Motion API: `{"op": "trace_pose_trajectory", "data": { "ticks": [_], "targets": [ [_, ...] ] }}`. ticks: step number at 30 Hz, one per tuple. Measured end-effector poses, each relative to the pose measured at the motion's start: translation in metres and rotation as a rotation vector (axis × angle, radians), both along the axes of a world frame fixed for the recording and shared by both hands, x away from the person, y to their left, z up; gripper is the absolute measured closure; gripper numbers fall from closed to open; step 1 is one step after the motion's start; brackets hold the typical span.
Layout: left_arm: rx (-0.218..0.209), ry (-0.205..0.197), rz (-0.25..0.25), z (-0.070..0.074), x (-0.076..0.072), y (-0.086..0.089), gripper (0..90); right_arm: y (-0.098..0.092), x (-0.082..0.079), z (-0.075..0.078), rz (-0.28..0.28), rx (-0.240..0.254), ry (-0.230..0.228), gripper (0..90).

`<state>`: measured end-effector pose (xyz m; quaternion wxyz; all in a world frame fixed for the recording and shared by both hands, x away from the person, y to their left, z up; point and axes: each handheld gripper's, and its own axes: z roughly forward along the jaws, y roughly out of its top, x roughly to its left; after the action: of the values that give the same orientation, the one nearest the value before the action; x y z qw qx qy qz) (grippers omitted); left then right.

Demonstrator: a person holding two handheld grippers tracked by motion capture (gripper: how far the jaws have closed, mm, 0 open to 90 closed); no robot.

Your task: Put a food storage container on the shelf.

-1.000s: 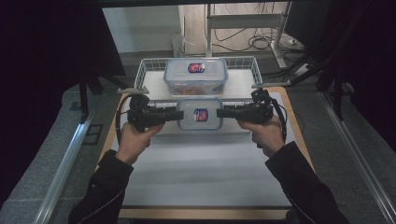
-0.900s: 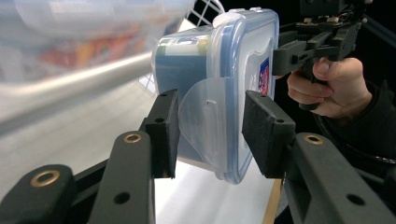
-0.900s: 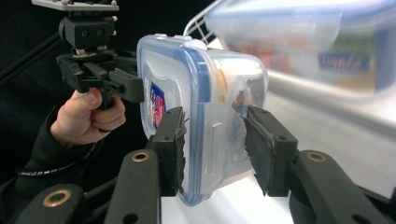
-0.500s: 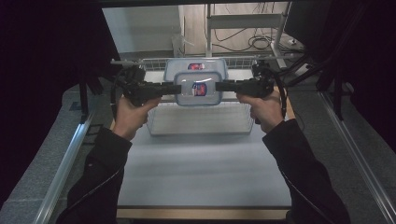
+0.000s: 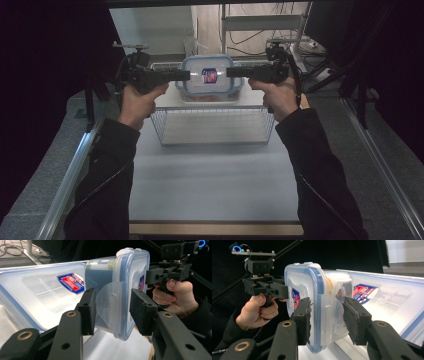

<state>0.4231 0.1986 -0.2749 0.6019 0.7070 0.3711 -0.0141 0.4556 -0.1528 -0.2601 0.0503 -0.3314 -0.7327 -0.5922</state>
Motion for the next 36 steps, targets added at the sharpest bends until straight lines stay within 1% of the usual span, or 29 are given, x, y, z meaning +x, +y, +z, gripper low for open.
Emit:
{"op": "trace_pose_trajectory", "data": {
  "ticks": [8, 12, 16, 21, 24, 26, 27, 28, 29, 30, 33, 36],
  "targets": [
    [-0.018, 0.021, 0.017, -0.003, 0.019, 0.001, 57.4, 0.002, 0.020, -0.002, -0.024, 0.009, 0.018, 57.9],
    [-0.026, 0.032, 0.016, -0.005, 0.026, -0.001, 57.3, 0.001, 0.025, -0.003, -0.035, 0.017, 0.038, 57.9],
    [-0.023, 0.046, 0.017, -0.007, 0.030, -0.003, 57.2, -0.001, 0.029, -0.006, -0.041, 0.020, 0.059, 57.7],
    [-0.025, 0.030, 0.029, -0.008, 0.031, -0.005, 56.6, -0.002, 0.033, -0.009, -0.045, 0.031, 0.088, 57.5],
    [-0.011, 0.002, 0.040, -0.008, 0.030, -0.007, 55.9, -0.003, 0.035, -0.010, -0.049, 0.038, 0.096, 57.3],
    [0.016, -0.017, 0.072, -0.007, 0.029, -0.008, 55.4, -0.003, 0.037, -0.010, -0.057, 0.047, 0.103, 57.2],
    [0.037, -0.023, 0.082, -0.007, 0.028, -0.010, 61.0, -0.002, 0.037, -0.010, -0.066, 0.038, 0.101, 56.8],
    [0.062, -0.025, 0.094, -0.006, 0.028, -0.012, 59.6, -0.002, 0.037, -0.010, -0.072, 0.029, 0.096, 55.8],
    [0.067, -0.024, 0.100, -0.007, 0.029, -0.013, 58.2, 0.000, 0.038, -0.010, -0.083, 0.018, 0.094, 54.8],
    [0.058, -0.012, 0.109, -0.007, 0.029, -0.013, 57.4, 0.001, 0.039, -0.011, -0.086, 0.009, 0.093, 54.7],
    [0.051, -0.012, 0.109, -0.008, 0.031, -0.012, 57.0, 0.002, 0.041, -0.012, -0.093, 0.023, 0.098, 54.4],
    [0.043, -0.004, 0.113, -0.009, 0.030, -0.014, 54.9, 0.002, 0.042, -0.011, -0.112, 0.019, 0.083, 53.7]
  ]
}}
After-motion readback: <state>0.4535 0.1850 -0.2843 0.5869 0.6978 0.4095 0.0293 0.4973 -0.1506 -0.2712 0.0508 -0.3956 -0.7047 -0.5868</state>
